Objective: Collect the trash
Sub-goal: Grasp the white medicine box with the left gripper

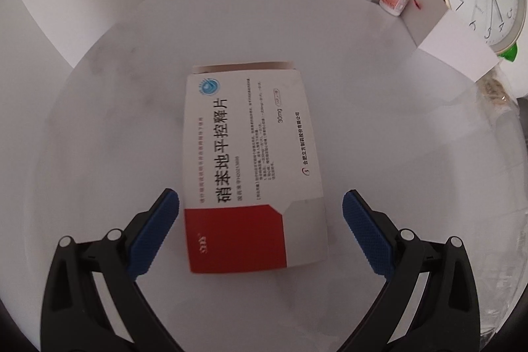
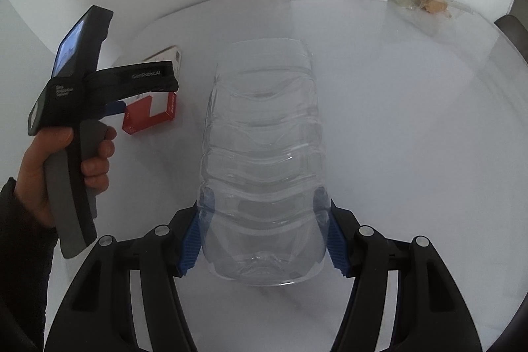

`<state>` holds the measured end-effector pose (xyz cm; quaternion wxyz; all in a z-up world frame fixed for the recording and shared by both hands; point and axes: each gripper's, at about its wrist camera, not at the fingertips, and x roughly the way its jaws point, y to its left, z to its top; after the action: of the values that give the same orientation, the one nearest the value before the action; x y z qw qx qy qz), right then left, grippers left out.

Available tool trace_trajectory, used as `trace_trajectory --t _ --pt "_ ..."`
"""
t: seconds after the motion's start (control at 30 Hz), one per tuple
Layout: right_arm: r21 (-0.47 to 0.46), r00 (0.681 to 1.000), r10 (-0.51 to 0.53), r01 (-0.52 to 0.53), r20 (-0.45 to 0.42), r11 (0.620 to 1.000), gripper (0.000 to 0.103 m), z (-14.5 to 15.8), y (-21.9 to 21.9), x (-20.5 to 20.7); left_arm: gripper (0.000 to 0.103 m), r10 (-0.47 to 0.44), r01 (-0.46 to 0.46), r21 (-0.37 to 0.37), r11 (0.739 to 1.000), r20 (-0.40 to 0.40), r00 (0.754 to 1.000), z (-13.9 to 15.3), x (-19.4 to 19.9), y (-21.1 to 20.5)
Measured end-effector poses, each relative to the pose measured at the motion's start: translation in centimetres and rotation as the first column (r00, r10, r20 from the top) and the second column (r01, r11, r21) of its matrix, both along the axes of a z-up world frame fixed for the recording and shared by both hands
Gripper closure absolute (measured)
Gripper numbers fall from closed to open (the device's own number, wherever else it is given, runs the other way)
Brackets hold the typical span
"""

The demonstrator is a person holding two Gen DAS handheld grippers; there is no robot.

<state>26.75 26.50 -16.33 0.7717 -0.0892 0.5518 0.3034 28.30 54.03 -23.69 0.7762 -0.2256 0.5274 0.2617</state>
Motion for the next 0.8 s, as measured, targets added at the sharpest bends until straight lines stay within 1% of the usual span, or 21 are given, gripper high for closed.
trace_trajectory --t 0.07,0.1,0.13,0.17,0.2,0.37,0.47,0.6,0.73,0.77,0.8 --pt "-0.005 1.000 -0.004 0.004 -0.005 1.000 0.040 -0.1 -0.1 0.1 0.009 -0.001 0.001 0.001 1.000 -0.007 1.000 -0.4 0.8 -0.3" --pt "-0.007 1.000 -0.006 0.006 -0.007 1.000 0.040 -0.2 -0.2 0.1 0.013 -0.002 0.002 0.000 1.000 -0.009 1.000 -0.6 1.0 -0.4" --pt "-0.008 1.000 -0.006 0.006 -0.008 1.000 0.040 -0.1 -0.2 0.2 0.020 -0.001 0.001 0.001 1.000 -0.014 1.000 -0.7 1.1 -0.5" --pt "-0.010 1.000 -0.007 0.007 -0.007 1.000 0.040 -0.1 -0.3 0.1 0.022 -0.001 0.001 0.011 1.000 -0.016 1.000 -0.9 1.2 -0.4" --pt "-0.012 1.000 -0.007 0.007 -0.006 1.000 0.040 0.0 -0.4 0.1 0.022 -0.006 0.007 0.022 1.000 -0.009 1.000 -0.8 1.2 -0.5" --pt "-0.010 1.000 -0.011 0.010 -0.004 1.000 0.040 0.4 -0.5 -0.3 0.023 -0.011 0.011 0.014 1.000 -0.001 1.000 -0.8 1.5 -0.7" --pt "-0.005 1.000 -0.016 0.016 -0.003 1.000 0.040 0.8 -0.9 -0.5 0.023 -0.018 0.017 0.014 1.000 0.009 1.000 -0.1 1.2 -1.3" --pt "0.003 0.999 -0.034 0.034 0.009 0.999 0.040 1.7 -2.3 -1.1 0.023 -0.088 0.085 0.067 0.994 0.045 0.995 2.4 0.6 -4.4" --pt "0.010 0.997 -0.074 0.074 0.027 0.997 0.040 3.1 -5.2 -2.8 0.023 -0.158 0.152 0.071 0.986 0.088 0.983 5.0 -1.5 -8.7" --pt "0.013 0.995 -0.090 0.089 0.036 0.996 0.040 3.6 -6.5 -3.5 0.023 -0.186 0.180 0.068 0.981 0.101 0.977 5.8 -2.3 -10.5" --pt "0.014 0.994 -0.100 0.099 0.043 0.995 0.040 4.1 -7.5 -4.2 0.023 -0.207 0.201 0.069 0.977 0.109 0.972 5.8 -4.0 -11.8"
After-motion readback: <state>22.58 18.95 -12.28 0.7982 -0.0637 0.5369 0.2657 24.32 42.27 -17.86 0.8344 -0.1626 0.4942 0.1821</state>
